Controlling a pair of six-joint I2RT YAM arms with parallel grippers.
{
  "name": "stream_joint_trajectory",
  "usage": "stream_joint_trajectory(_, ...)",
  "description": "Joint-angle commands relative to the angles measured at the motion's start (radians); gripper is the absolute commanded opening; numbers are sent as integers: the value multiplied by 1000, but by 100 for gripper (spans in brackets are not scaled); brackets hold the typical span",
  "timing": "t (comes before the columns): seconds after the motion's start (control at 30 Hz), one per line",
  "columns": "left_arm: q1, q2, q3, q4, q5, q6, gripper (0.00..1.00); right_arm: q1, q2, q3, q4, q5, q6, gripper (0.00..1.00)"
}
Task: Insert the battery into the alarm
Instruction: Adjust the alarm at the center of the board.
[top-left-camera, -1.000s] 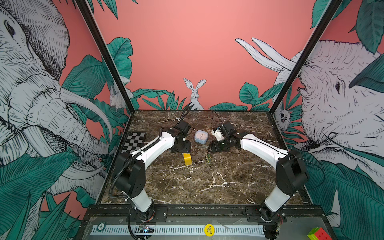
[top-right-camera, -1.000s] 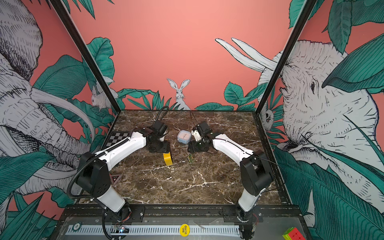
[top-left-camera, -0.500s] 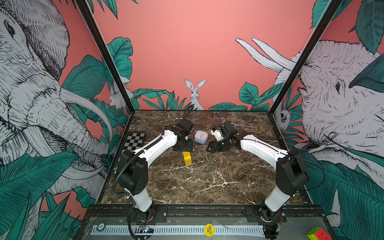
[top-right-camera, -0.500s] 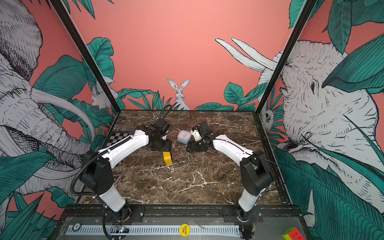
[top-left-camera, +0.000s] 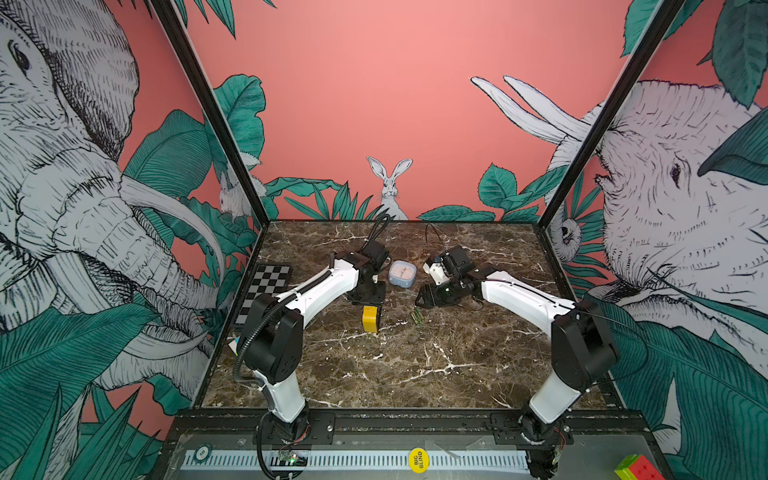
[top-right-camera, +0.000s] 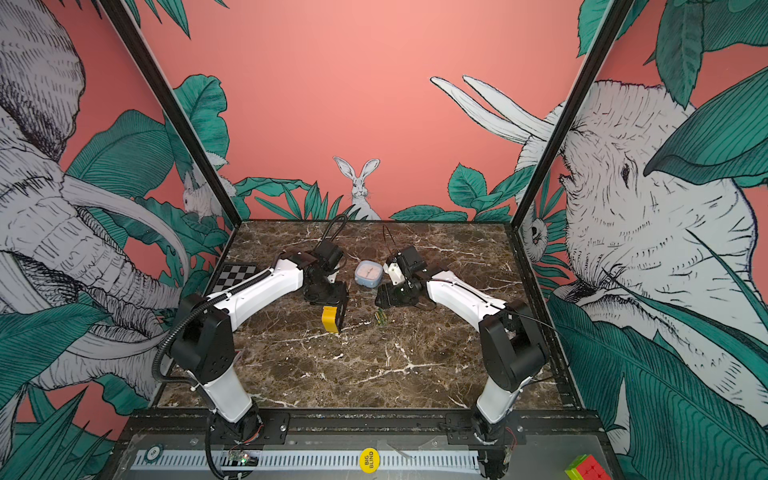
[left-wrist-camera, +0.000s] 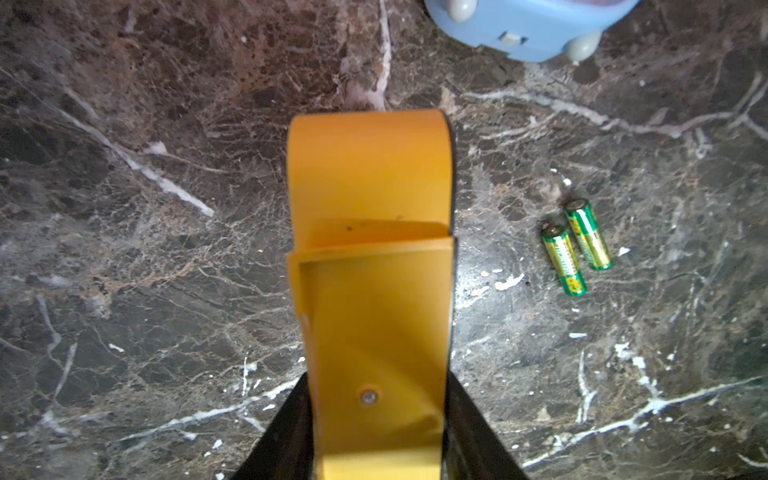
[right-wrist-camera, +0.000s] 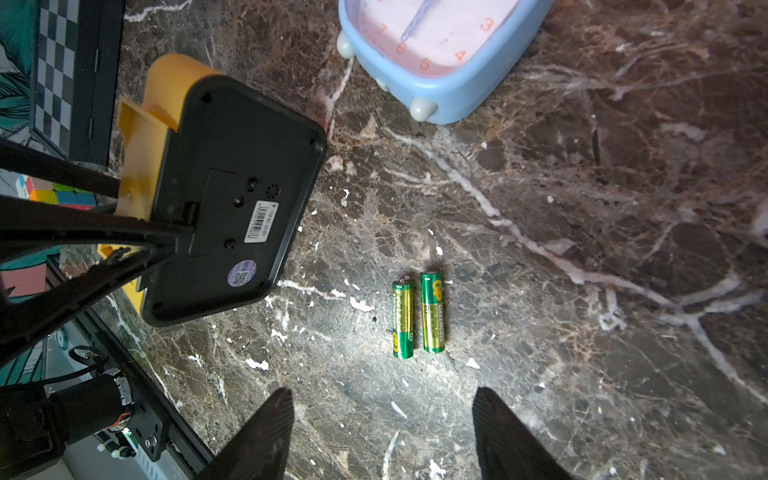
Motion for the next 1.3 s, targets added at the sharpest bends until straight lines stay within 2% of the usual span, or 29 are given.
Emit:
stream_joint_trajectory(0.0,-2,-54,-25,25,42,9,40,-4,-20,-5,10,-17,6,67)
stream_joint_trajectory(0.17,23,-88,-61,97,123,9,37,-7,-24,1,-2,-7,2,67)
stream_joint_trajectory(0.47,113,-169,-232,387,367,-61,34,-9,-9,26,-30,-17,-12,66)
stream_joint_trajectory(0.6,164,-188,-366,612,497,-154,34,-9,7,34,-36,-24,-11,66)
stream_joint_trajectory(0.8,176,-180,-444,695,541,-156,34,-7,28,45,-44,-37,-5,65)
stream_joint_trajectory(1.03,189,-193,-514,698,511,-138,38,8,62,70,-51,-36,-16,64)
stream_joint_trajectory(1.27,208,-214,-591,706,496,-129,55,59,84,82,-42,3,-121,67)
